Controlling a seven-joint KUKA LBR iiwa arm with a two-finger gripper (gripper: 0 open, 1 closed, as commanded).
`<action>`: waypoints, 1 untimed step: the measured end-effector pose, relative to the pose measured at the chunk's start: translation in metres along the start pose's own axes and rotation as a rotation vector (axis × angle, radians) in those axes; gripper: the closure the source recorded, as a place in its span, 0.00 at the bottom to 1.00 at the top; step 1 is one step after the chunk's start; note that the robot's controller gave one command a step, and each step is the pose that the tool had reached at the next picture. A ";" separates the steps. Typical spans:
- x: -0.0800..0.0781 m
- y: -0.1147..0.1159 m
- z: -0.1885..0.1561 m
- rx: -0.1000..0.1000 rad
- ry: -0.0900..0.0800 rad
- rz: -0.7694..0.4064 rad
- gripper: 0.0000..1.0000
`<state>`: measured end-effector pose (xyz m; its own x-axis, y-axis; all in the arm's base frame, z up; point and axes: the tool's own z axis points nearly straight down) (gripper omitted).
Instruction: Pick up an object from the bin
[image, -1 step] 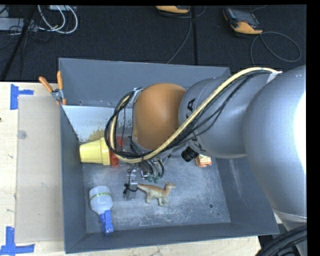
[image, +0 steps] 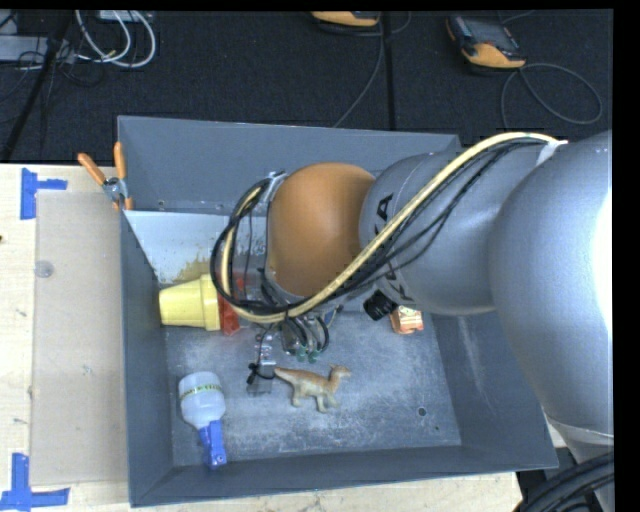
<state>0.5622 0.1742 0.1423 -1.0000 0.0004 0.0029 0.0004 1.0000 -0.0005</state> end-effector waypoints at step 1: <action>0.016 -0.045 0.026 -0.002 0.001 0.025 0.00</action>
Offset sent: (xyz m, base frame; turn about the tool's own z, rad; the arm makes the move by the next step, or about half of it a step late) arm -0.0007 -0.0632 -0.0397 -0.0981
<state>0.5462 0.1289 0.1159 -0.9997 0.0259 0.0041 0.0259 0.9997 0.0010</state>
